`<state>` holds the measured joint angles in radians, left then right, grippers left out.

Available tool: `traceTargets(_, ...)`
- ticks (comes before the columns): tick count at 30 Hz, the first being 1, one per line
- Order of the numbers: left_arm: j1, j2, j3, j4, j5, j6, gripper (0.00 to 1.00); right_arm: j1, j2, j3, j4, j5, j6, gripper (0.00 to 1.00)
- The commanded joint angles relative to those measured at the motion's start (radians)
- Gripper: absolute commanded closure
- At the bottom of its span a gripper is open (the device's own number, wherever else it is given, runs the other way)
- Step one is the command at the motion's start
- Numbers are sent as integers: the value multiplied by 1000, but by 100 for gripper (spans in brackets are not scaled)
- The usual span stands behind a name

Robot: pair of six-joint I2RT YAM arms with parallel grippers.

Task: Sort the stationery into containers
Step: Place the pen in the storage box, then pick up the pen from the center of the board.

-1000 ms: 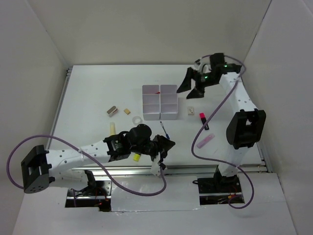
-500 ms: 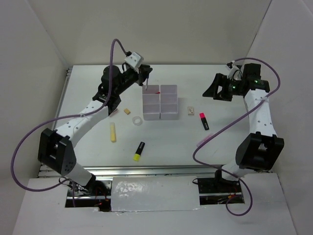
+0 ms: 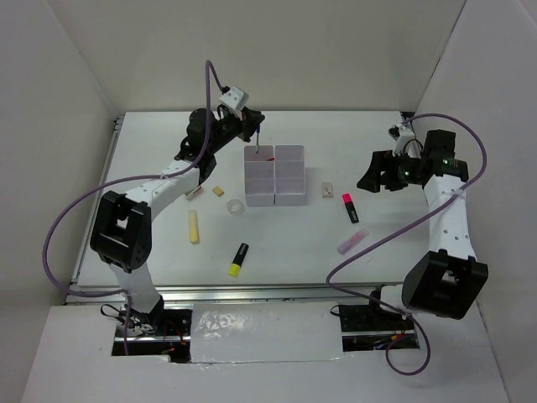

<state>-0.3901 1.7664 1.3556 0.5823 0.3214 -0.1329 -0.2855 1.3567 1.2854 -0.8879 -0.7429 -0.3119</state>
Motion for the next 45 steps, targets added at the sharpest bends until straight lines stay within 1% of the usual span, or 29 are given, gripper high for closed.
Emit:
traceTargets(1,7,34,46,126,30,26,100,-17,-56,-32,-49,19,-195,16)
traceTargets(5,7,73,62,131,35,45,100,-15,-100,-90,-62,50,-289,17)
traceTargets(10,10,119,71,146,8,62,100,12,-163,-156,-33,129,-406,17)
traceTargets(11,11,123,68,149,8,70,98,17,-172,-178,-29,135,-446,17)
traceTargets(13,16,123,60,148,25,75,92,28,-200,-211,-29,163,-489,17)
traceTargets(14,17,122,50,146,30,75,81,37,-208,-224,-20,180,-525,17)
traceTargets(16,25,116,28,139,34,67,67,75,-226,-260,-14,236,-565,17)
traceTargets(17,26,102,19,137,33,65,57,91,-231,-279,1,258,-599,19)
traceTargets(19,27,79,-13,140,31,68,52,140,-252,-320,20,313,-657,23)
traceTargets(20,28,71,-21,139,34,69,49,158,-258,-334,20,332,-677,27)
traceTargets(21,28,64,-29,133,39,69,46,199,-269,-346,18,349,-699,29)
traceTargets(22,31,48,-36,125,45,67,42,218,-272,-362,4,378,-748,31)
traceTargets(24,33,33,-36,105,54,64,37,279,-277,-377,-14,425,-795,32)
traceTargets(25,33,15,-32,96,67,58,31,325,-277,-397,-19,453,-832,33)
traceTargets(26,31,5,-30,88,70,53,30,348,-277,-405,-25,505,-854,35)
traceTargets(28,33,-39,-21,48,82,30,29,415,-272,-413,-52,543,-915,36)
traceTargets(30,42,-74,-16,13,102,9,28,457,-258,-410,-74,589,-953,40)
traceTargets(31,45,-115,-15,-39,108,4,28,500,-249,-405,-97,603,-986,41)
traceTargets(33,57,-152,-7,-105,143,3,28,540,-205,-384,-118,646,-1003,43)
traceTargets(34,63,-191,-4,-172,157,1,28,571,-183,-371,-143,658,-1010,44)
traceTargets(36,88,-240,-4,-241,198,-1,28,594,-114,-327,-183,680,-1017,45)
traceTargets(37,97,-258,-4,-299,209,-2,25,604,-90,-316,-192,683,-1018,45)
traceTargets(39,124,-307,-19,-347,234,-7,23,614,-32,-298,-192,695,-1041,44)
traceTargets(42,161,-373,-65,-386,248,-16,10,638,28,-304,-160,724,-1053,42)
traceTargets(45,197,-436,-105,-418,231,-27,9,680,91,-304,-146,740,-1034,39)
